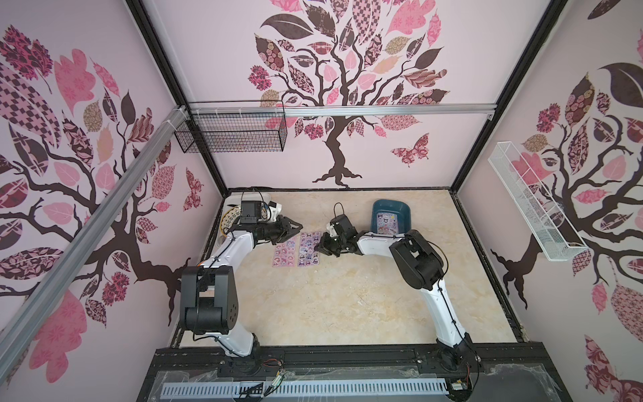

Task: Take the stickers out of the storage box
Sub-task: Place the sticker at the center of the board.

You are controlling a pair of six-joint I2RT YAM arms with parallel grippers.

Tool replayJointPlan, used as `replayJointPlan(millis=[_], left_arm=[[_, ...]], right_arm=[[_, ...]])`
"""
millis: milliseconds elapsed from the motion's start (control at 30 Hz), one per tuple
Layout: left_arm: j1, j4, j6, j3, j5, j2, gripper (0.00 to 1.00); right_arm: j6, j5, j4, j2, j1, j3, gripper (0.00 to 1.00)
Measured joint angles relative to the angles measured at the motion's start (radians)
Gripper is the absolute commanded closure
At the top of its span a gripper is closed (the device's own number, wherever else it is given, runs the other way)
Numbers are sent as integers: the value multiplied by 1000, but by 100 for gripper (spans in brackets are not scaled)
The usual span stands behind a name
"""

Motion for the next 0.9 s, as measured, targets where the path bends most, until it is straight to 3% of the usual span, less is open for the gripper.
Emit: replayJointPlan(millis=[133, 367, 700, 900], left_arm=[[0, -1, 0, 0, -2, 0, 68], [0, -1, 0, 0, -2, 0, 68], [-6, -1, 0, 0, -4, 0, 68], [-16, -12, 9, 0, -21, 0, 68]], right_arm=[[0, -4, 0, 0, 0, 0, 87], [-12, -9, -3, 0, 0, 12, 73], [-87, 27, -66, -8, 5, 54, 46], [-132, 87, -141, -48, 6, 43, 44]])
